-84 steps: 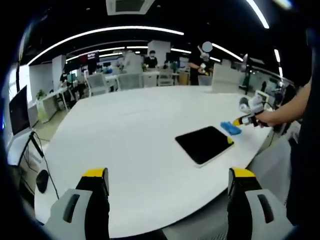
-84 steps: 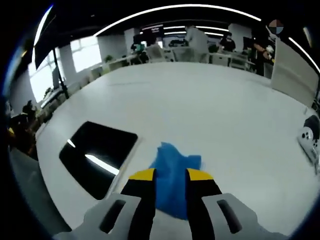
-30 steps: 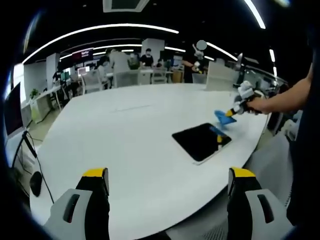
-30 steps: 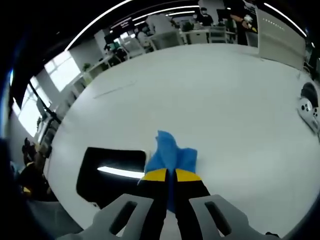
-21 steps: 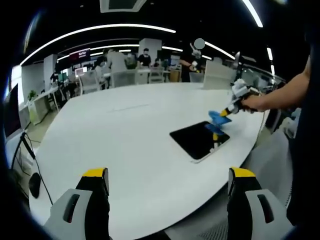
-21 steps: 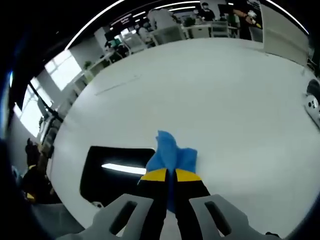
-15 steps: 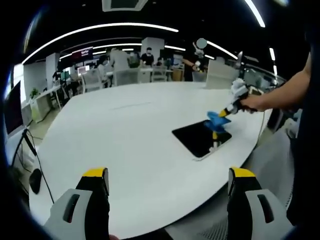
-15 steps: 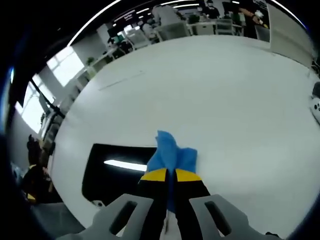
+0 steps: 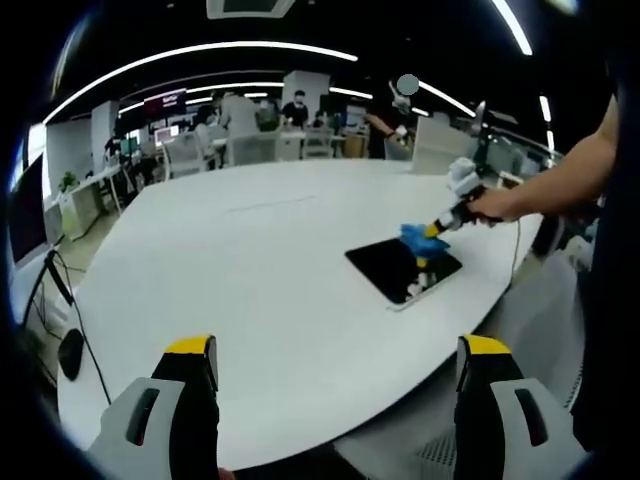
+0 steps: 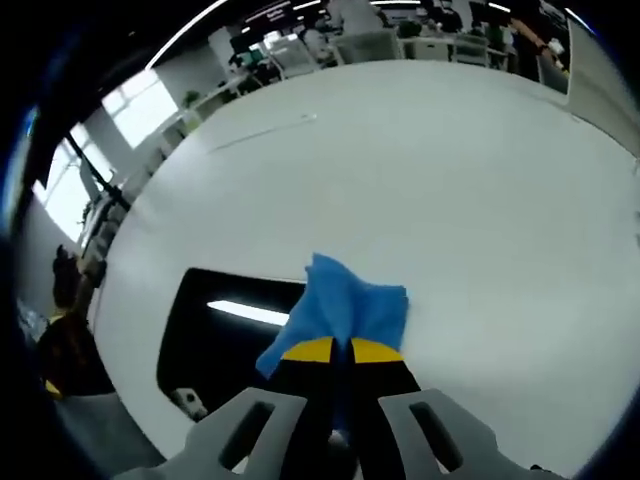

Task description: Wipe the mirror surface with the cleaning cloth until all visible marks leave the cleaned area.

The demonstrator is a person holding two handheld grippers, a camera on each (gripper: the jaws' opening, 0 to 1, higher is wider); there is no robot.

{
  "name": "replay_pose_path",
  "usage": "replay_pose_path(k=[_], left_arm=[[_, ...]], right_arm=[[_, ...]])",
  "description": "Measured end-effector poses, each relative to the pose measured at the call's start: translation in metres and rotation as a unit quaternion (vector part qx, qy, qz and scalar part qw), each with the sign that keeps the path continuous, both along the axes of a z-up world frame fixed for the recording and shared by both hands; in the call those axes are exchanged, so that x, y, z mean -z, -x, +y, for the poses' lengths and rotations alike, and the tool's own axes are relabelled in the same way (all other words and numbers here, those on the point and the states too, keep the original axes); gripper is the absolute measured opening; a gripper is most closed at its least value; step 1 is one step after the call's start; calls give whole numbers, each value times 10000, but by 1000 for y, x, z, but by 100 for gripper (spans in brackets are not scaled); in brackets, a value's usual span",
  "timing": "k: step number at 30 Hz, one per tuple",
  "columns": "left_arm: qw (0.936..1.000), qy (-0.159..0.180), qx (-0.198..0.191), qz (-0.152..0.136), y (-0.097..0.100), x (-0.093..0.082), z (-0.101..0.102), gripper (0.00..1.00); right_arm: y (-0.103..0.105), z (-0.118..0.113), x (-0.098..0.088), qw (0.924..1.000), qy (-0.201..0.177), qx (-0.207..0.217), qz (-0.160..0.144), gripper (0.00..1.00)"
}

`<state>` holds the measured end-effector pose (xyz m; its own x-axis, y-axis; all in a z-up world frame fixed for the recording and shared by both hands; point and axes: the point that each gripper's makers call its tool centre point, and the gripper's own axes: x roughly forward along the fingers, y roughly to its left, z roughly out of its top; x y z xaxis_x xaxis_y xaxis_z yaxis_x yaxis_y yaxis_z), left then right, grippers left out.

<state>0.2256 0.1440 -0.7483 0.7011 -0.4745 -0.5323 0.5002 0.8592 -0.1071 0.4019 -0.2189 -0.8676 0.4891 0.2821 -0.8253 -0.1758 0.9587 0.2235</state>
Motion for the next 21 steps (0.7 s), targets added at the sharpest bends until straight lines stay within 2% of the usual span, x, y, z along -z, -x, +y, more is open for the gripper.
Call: replay_pose_path(k=[9, 11, 21], left_arm=[[10000, -25, -28, 47, 0, 1, 9, 99], [10000, -11, -39, 34, -1, 0, 10, 99], [10000, 50, -54, 32, -3, 0, 11, 99]], right_arm=[[-3, 17, 1, 9999, 68, -78, 4, 0], [-3, 17, 1, 9998, 187, -102, -6, 0], [-6, 22, 1, 9999, 169, -4, -2, 0]])
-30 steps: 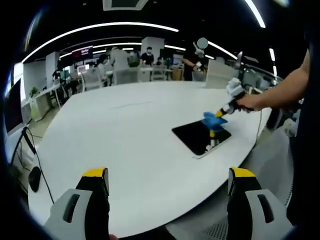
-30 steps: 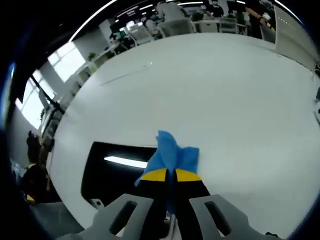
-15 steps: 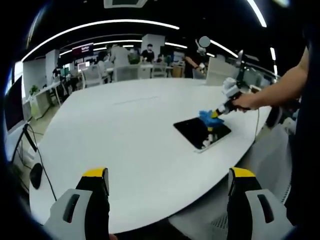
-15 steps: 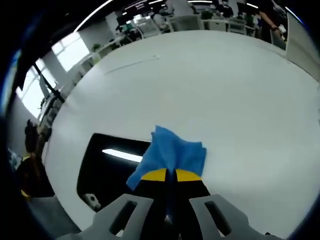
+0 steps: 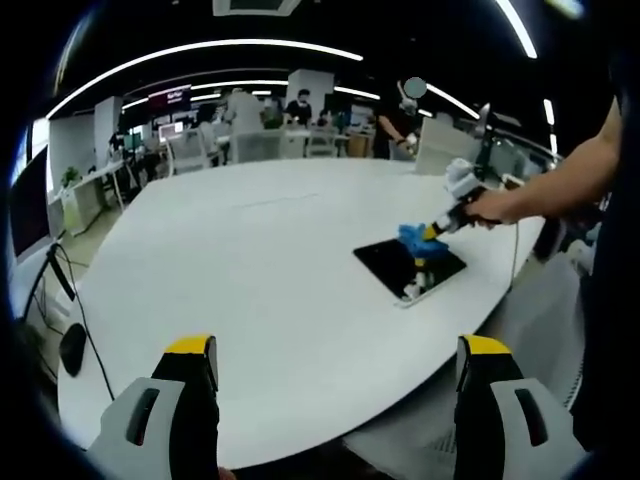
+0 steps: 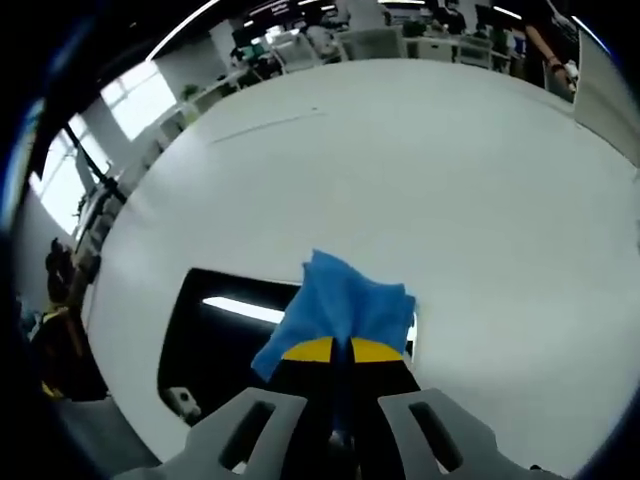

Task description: Wipe the mirror surface with the cleaning cloth until all visible marks leave the cleaned area.

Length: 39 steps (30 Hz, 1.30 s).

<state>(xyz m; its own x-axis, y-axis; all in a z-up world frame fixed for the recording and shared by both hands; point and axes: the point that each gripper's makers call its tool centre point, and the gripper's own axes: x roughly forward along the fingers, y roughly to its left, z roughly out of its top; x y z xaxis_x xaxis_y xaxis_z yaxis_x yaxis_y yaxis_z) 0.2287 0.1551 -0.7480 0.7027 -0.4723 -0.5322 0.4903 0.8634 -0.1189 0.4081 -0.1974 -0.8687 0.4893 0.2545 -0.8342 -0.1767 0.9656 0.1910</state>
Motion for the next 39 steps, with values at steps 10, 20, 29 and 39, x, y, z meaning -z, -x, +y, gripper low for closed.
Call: replay_pose_path(k=[10, 20, 29, 39], left_arm=[[9997, 242, -27, -78, -5, -3, -2, 99], [9997, 201, 20, -116, -11, -5, -2, 99], [9997, 197, 40, -110, -13, -2, -4, 99], [9997, 202, -27, -93, -13, 0, 0, 99]], right_arm=[[-1, 32, 0, 9998, 49, -191, -88, 0], [-5, 55, 0, 9995, 71, -310, -13, 0], [-9, 68, 0, 9997, -146, -115, 166, 0], [-10, 91, 0, 9992, -158, -337, 162, 0]])
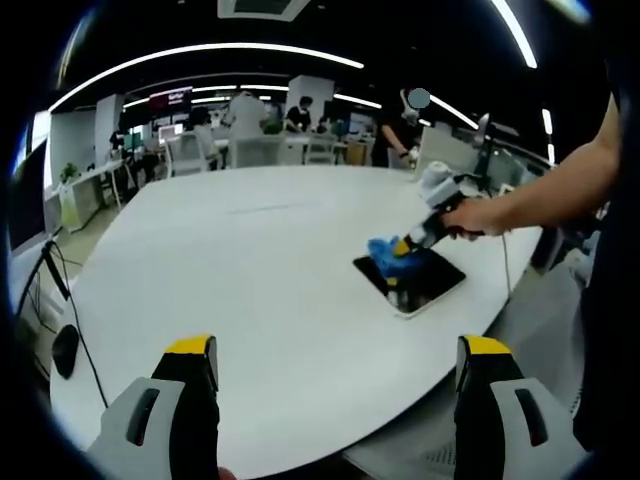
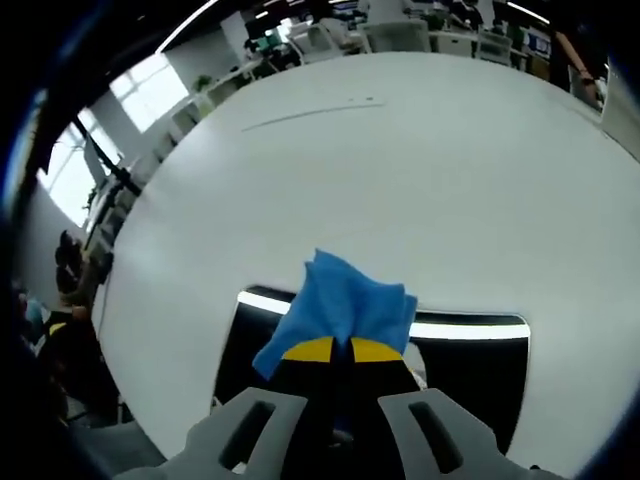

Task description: Wipe the mirror surface with the cleaning cloth until all visible marks leave the cleaned area.

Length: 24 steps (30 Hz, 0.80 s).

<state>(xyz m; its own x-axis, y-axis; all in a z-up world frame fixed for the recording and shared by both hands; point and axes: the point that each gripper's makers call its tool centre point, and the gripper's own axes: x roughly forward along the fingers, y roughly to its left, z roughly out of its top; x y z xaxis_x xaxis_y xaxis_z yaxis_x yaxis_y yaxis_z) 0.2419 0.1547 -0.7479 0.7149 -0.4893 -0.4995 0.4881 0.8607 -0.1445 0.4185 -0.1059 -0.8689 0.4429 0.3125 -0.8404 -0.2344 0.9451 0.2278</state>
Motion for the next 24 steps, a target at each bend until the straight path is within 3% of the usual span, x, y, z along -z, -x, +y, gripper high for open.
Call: replay_pose_path(k=[7, 24], left_arm=[[10000, -32, 5, -7, -1, 3, -4, 99], [9999, -33, 49, 85, 5, 12, -11, 99]], right_arm=[[1, 20, 0, 9999, -36, -168, -16, 0], [2, 42, -1, 9996, -180, -194, -93, 0]])
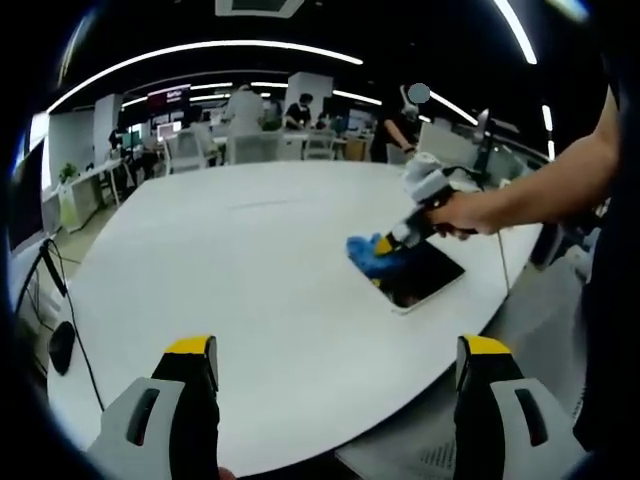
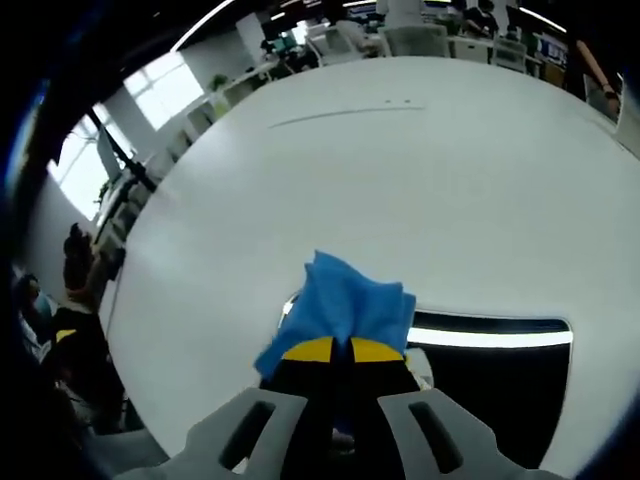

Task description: Wipe the mirror surface with the cleaning cloth until all visible marks leave the cleaned area.

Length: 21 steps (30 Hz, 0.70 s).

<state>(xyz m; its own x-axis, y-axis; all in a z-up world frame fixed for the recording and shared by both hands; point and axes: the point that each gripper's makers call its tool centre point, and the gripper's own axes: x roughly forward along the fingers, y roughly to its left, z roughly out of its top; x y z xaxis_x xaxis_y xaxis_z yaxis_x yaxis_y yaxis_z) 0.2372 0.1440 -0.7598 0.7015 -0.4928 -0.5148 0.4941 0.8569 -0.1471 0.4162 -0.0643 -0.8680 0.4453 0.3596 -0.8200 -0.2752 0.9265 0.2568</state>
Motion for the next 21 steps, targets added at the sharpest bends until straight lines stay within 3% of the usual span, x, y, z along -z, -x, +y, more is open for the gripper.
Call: replay_pose_path(k=[21], left_arm=[[10000, 59, 39, 62, -2, -1, -3, 99]], right_arm=[[-9, 28, -1, 9997, -167, -194, -33, 0]])
